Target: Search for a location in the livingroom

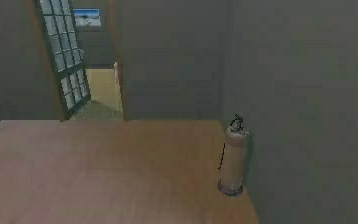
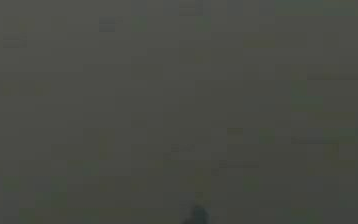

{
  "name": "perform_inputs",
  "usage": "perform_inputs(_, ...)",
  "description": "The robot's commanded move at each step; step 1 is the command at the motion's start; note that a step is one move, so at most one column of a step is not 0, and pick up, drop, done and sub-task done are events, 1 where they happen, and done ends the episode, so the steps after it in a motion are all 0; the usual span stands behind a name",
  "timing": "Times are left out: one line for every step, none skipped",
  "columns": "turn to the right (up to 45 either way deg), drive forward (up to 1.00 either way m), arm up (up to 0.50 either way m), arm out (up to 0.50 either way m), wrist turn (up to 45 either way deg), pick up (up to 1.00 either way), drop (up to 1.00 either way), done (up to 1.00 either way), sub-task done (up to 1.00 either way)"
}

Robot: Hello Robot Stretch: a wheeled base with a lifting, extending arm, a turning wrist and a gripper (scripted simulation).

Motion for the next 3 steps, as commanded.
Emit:
perform_inputs(-45.0, 0.00, 0.00, 0.00, 0.0, 0.00, 0.00, 0.00, 0.00)
perform_inputs(-39.0, 0.00, 0.00, 0.00, 0.0, 0.00, 0.00, 0.00, 0.00)
perform_inputs(0.0, 1.00, 0.00, 0.00, 0.0, 0.00, 0.00, 0.00, 0.00)
